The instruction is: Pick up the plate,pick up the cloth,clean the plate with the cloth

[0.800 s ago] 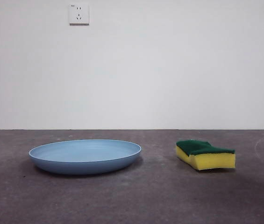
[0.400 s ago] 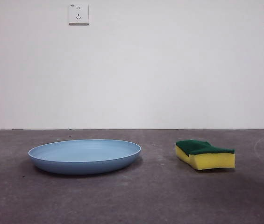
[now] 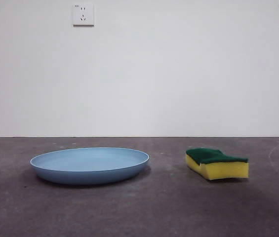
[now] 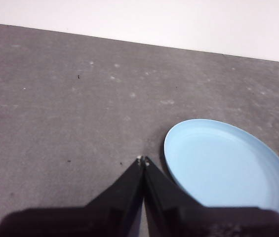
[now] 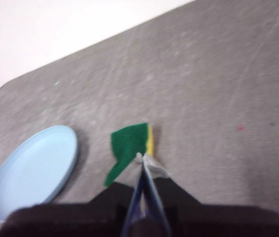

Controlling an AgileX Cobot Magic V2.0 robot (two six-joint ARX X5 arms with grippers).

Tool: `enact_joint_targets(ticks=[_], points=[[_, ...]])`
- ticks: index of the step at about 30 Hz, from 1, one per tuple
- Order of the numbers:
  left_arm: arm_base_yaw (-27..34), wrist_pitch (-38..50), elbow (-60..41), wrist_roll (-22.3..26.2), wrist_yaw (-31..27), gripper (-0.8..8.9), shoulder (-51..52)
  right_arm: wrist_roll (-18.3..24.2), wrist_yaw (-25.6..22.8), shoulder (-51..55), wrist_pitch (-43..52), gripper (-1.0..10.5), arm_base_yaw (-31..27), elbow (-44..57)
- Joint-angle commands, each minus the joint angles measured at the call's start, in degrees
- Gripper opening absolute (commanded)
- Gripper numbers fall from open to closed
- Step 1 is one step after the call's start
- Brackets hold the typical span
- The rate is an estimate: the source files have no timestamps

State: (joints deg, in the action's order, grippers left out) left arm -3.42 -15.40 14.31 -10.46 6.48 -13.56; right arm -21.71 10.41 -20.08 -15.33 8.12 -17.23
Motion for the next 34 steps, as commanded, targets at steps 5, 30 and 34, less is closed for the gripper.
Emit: enact_joint_targets(ticks=[5,30,34], points=[[0.15,-2.12,13.40,0.31,3.65,-0.06,-19.06,2.51,6.19,-15.58,-2.03,-0.1,-0.09,-13.68],[-3.76,-13.44,41.38,7.43,14.75,3.15,-67.30,20.15,7.48,-53.07,-23.32,3.8,-0.09,-46.03],[-5.75,-9.29,41.38,5.66,14.73,3.15,-73.33,20.15,7.52,-53.07,-23.32,3.8,-0.09,-46.03]])
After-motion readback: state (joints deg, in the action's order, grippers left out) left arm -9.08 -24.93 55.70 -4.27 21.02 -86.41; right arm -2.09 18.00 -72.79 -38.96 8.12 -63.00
